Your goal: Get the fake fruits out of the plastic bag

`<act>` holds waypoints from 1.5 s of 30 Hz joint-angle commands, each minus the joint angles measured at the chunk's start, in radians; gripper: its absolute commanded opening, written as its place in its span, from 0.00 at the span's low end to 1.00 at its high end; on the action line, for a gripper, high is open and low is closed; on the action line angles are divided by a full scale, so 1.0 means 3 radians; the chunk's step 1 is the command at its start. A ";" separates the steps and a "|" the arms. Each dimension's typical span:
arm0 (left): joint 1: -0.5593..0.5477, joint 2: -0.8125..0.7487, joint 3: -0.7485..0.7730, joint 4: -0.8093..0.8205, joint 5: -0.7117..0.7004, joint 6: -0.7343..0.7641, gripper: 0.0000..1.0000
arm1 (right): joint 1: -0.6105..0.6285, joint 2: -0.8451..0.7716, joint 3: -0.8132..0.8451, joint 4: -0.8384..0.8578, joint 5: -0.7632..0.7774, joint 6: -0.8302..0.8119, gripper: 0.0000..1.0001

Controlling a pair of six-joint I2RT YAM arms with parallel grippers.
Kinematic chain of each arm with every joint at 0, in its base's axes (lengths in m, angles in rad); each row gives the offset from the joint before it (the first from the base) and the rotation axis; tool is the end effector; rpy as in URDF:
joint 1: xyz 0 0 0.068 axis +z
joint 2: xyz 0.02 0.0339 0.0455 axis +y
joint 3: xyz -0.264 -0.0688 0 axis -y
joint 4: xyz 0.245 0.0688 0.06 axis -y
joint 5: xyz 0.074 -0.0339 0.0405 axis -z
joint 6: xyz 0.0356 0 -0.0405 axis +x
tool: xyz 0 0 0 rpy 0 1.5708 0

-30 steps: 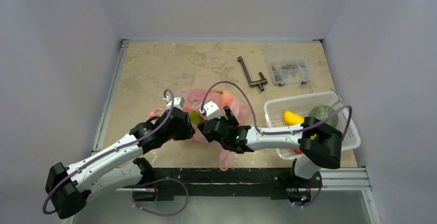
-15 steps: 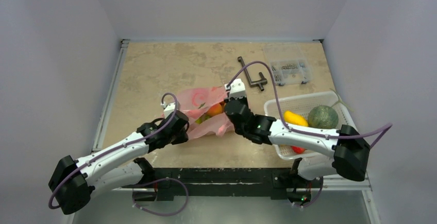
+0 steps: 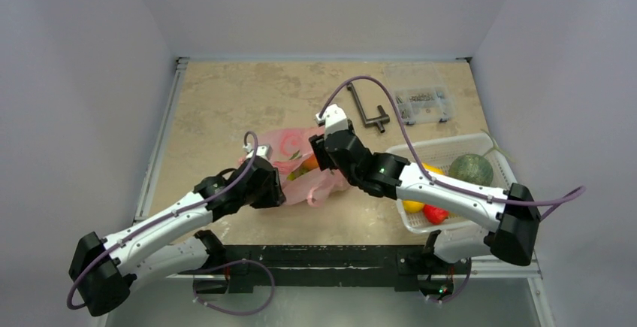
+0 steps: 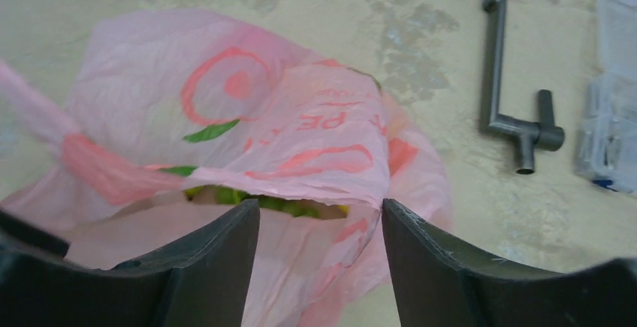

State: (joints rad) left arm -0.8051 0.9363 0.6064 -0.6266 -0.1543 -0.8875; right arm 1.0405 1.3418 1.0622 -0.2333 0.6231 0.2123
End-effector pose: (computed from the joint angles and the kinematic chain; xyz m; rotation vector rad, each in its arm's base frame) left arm 0.1271 -0.1243 0.2143 -0.1695 2.5764 -0.4808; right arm 0.1706 0.2498 0.3102 -0.4486 1.9328 0.1594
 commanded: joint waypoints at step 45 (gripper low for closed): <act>0.0197 0.2036 0.2619 -0.1102 0.0292 0.2924 0.83 | 0.0193 -0.0603 -0.1136 0.1093 -0.1326 0.1042 0.37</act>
State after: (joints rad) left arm -0.7460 1.5986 1.4624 -1.0248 -0.0494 -0.0360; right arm 1.0943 1.1660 0.7486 0.0200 0.2188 0.5228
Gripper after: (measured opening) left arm 0.825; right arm 0.378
